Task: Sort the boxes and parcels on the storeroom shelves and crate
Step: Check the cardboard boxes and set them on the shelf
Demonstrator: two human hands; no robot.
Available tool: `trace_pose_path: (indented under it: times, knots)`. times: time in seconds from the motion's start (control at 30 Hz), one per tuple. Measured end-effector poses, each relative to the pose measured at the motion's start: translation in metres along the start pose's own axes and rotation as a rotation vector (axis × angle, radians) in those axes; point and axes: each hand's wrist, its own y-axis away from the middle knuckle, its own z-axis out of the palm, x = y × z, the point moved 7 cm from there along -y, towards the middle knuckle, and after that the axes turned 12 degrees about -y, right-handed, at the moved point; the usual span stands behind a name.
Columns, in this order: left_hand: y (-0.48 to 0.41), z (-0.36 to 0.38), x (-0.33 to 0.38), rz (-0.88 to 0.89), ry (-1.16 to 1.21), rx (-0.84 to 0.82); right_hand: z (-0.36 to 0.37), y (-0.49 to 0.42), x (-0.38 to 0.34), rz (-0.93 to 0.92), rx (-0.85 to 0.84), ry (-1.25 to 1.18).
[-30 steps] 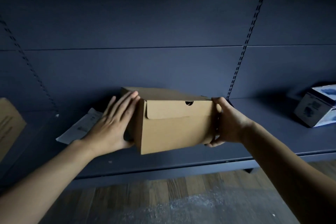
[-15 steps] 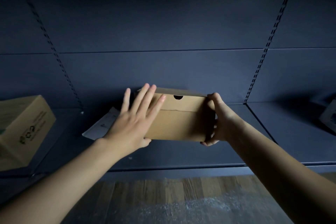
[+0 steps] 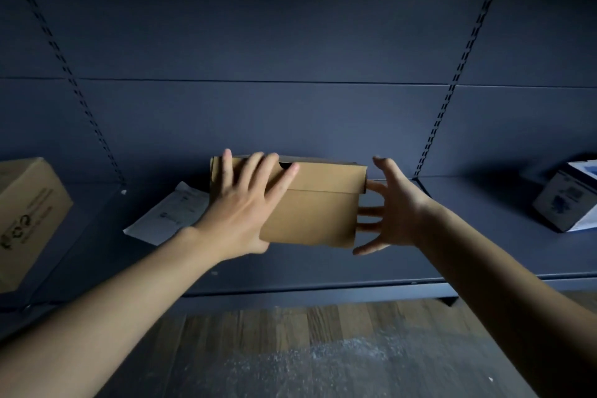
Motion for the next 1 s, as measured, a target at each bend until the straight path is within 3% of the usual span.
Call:
trace_pose_path:
  times: [0.33,0.5,0.67,0.87,1.0]
  knots:
    - [0.015,0.002,0.002,0.114,0.134,0.088,-0.02,-0.014,0.012,0.067,-0.051,0.02]
    - [0.012,0.002,0.007,0.178,0.155,0.147,-0.046,-0.021,0.017,0.09,0.076,-0.049]
    - [-0.001,0.009,-0.003,-0.019,0.167,0.096,-0.035,-0.026,0.013,0.003,0.144,-0.164]
    - [-0.013,-0.038,0.045,0.014,-0.021,0.368,-0.012,-0.02,0.011,-0.054,0.187,-0.283]
    - [-0.015,-0.048,0.062,0.062,-0.186,0.287,-0.003,-0.019,0.012,-0.047,0.159,-0.282]
